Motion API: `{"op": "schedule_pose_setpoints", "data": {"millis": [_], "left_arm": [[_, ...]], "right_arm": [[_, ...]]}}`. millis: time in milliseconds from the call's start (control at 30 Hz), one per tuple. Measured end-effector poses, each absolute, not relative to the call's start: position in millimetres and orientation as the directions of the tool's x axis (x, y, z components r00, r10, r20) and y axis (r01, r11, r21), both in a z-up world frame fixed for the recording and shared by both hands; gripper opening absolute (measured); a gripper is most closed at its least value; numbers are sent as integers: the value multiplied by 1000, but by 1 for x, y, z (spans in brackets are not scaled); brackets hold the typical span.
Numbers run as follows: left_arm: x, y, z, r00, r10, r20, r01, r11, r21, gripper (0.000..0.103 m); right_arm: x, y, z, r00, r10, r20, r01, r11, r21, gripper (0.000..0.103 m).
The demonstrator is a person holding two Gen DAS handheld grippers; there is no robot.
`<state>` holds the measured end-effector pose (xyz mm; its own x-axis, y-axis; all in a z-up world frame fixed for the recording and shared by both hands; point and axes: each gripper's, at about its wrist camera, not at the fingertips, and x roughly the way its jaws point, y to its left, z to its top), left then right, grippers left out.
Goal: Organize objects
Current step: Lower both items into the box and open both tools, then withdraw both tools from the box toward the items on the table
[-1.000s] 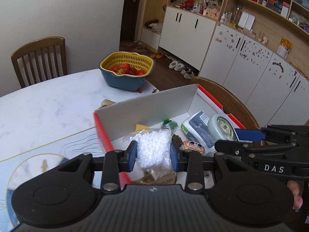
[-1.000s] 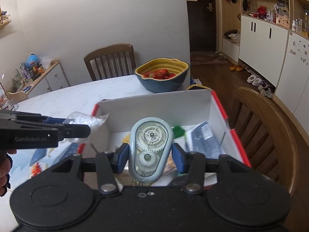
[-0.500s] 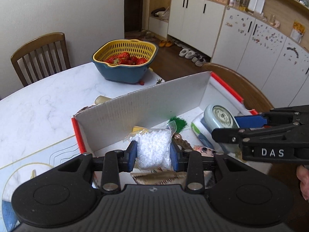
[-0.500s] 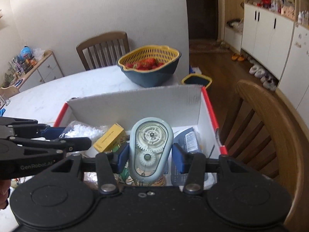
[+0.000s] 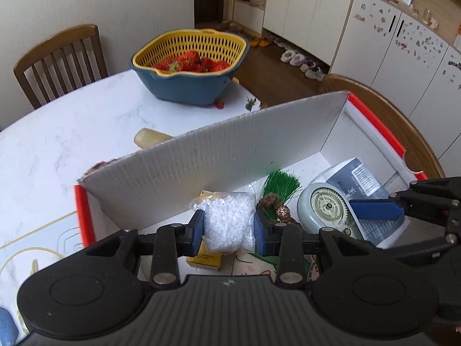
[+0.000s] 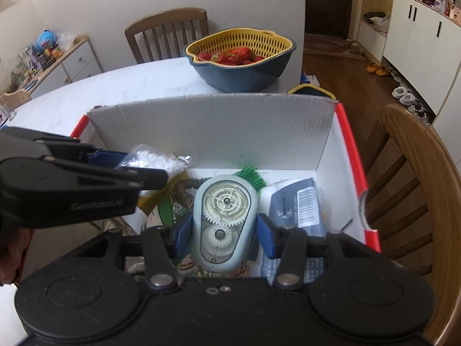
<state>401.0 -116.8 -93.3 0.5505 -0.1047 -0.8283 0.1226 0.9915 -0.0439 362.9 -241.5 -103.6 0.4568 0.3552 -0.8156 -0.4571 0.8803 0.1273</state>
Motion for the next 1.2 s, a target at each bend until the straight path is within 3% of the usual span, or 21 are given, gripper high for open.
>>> {"op": "schedule_pose_setpoints", "data": {"millis": [633, 833, 1200], "left_arm": [[412, -123, -104, 505, -83, -859, 128, 992, -20, 37], [403, -117, -98, 524, -103, -845, 129, 991, -40, 57], [367, -105, -70, 583, -143, -800, 139, 987, -75, 58]], "right_arm": [[369, -236, -113, 413, 331, -848, -488, 867, 101, 50], [363, -243, -107, 432, 337, -837, -478, 872, 105, 56], [340, -255, -88, 477, 359, -802, -460, 880, 120, 62]]}}
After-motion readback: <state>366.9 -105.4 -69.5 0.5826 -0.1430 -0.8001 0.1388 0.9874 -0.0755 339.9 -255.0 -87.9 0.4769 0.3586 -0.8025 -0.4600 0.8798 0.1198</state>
